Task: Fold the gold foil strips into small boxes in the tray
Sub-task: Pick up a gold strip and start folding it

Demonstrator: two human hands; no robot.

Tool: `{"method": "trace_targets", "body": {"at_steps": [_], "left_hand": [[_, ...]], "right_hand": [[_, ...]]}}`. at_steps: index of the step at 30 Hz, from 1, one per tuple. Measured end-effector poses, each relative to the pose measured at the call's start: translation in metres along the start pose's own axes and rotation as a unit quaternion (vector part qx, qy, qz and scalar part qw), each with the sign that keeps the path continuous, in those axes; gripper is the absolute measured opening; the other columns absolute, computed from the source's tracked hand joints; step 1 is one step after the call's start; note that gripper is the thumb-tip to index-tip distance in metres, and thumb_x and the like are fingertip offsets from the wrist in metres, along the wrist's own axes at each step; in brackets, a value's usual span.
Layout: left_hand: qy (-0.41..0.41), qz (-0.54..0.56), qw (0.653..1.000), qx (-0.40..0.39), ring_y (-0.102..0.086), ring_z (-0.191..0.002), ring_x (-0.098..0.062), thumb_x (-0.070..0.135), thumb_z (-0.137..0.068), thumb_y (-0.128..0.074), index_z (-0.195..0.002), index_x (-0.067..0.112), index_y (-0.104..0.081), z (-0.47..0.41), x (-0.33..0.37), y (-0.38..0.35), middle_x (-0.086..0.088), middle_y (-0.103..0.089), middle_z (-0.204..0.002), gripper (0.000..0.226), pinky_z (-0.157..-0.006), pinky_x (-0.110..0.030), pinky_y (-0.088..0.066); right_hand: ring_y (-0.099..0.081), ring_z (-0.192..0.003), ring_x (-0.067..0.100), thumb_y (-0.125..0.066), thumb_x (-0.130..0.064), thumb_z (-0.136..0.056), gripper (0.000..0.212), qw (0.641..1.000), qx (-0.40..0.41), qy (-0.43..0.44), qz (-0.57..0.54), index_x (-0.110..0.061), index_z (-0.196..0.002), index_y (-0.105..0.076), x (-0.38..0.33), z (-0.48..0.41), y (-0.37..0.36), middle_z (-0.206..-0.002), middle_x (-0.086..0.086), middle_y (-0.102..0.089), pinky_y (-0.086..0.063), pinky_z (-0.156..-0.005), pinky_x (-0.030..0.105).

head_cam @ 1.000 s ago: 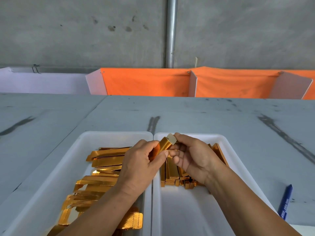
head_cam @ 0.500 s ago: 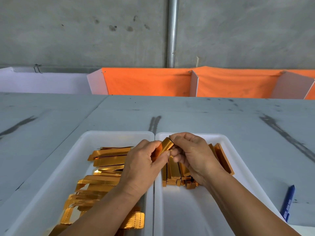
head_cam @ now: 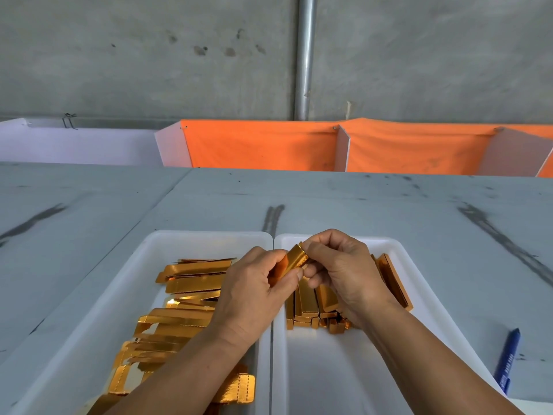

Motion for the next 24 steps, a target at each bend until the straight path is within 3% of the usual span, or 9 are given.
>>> {"method": "trace_targets", "body": {"at_steps": [10, 24], "left_hand": [[-0.006, 0.003, 1.0, 0.0, -0.053, -0.068, -0.009, 0.042, -0.084, -0.065, -0.103, 0.018, -0.069, 0.0002, -0.001, 0.0003, 0.006, -0.055, -0.078, 0.031, -0.056, -0.016, -0.038], [0.007, 0.006, 1.0, -0.004, -0.054, -0.07, -0.01, 0.045, -0.085, -0.062, -0.109, 0.019, -0.068, -0.0002, -0.0032, -0.0006, 0.007, -0.054, -0.08, 0.036, -0.058, -0.013, -0.036]], "right_hand": [[-0.061, -0.048, 0.018, -0.066, -0.008, -0.093, 0.009, 0.999, 0.007, 0.016, 0.043, -0.004, -0.086, -0.069, -0.002, -0.0002, 0.0032, -0.063, 0.015, -0.069, -0.054, -0.051, 0.024], [-0.066, -0.053, 0.017, -0.059, -0.005, -0.096, 0.018, 0.995, 0.005, 0.042, 0.092, -0.01, -0.088, -0.073, -0.0037, 0.0025, 0.003, -0.067, 0.014, -0.071, -0.055, -0.056, 0.024]]}}
Point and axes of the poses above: each hand's wrist, its own z-axis away from the middle knuckle, its own y-axis out of the back of the hand, x = y × z, the point moved 4 cm from there along -z, towards the middle knuckle
